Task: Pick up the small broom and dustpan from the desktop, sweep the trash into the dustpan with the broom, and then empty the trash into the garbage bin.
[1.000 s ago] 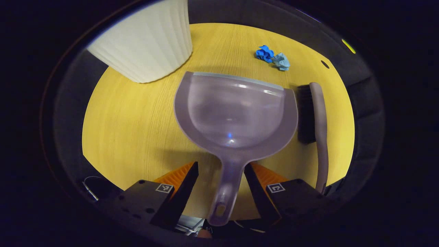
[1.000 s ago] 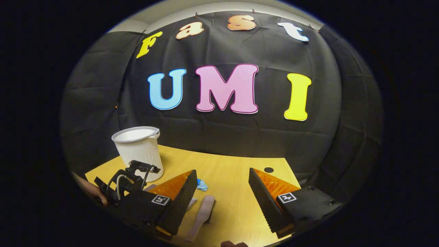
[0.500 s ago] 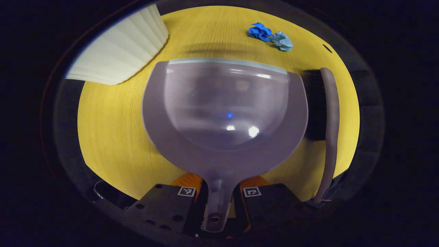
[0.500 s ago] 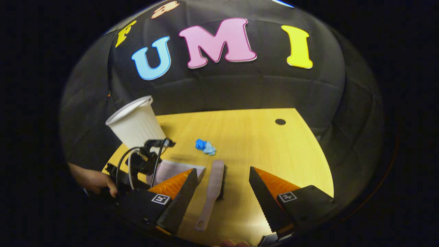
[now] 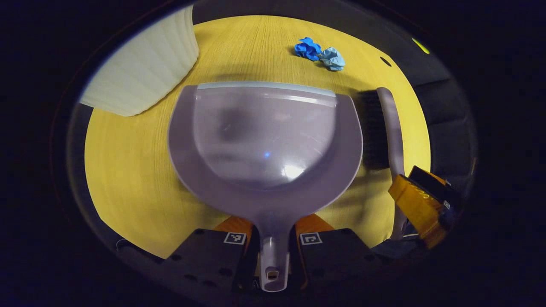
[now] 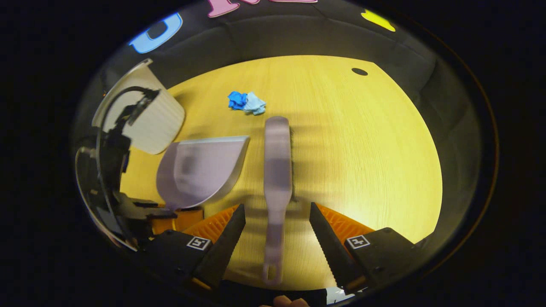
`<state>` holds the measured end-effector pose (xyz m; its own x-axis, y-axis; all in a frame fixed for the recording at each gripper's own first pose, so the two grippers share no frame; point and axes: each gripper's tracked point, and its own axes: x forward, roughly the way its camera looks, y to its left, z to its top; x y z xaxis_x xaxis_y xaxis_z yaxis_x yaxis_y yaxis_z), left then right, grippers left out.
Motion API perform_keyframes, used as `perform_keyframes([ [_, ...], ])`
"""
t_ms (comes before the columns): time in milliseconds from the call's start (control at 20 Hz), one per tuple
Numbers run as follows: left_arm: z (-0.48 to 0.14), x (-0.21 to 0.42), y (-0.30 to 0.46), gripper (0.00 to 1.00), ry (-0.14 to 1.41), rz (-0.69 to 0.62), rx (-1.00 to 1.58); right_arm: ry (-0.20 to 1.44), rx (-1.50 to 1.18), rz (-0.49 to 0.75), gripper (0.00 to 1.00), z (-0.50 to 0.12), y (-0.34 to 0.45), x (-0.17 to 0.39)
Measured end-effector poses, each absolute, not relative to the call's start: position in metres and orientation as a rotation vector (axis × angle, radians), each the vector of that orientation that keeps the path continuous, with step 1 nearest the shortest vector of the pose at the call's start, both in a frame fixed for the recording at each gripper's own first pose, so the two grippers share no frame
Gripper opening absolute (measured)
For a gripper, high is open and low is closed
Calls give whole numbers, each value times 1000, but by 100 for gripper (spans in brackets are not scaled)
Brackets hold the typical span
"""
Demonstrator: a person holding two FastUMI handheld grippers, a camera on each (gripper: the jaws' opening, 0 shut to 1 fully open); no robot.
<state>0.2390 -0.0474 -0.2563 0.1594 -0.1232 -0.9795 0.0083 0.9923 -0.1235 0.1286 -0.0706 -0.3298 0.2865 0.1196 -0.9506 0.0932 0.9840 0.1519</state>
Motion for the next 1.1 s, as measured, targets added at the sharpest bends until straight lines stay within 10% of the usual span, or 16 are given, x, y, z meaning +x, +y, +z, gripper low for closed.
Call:
perform_keyframes([
  [300,-255,236,-46,29,1383,-143,-114,1457,168,-80,98,-371,-71,122],
  [650,-253,234,-44,29,1379,-179,-112,1525,104,-35,29,-383,-79,131],
  [1100,-240,229,13,29,1351,-314,159,1515,-61,69,27,-369,-119,188],
])
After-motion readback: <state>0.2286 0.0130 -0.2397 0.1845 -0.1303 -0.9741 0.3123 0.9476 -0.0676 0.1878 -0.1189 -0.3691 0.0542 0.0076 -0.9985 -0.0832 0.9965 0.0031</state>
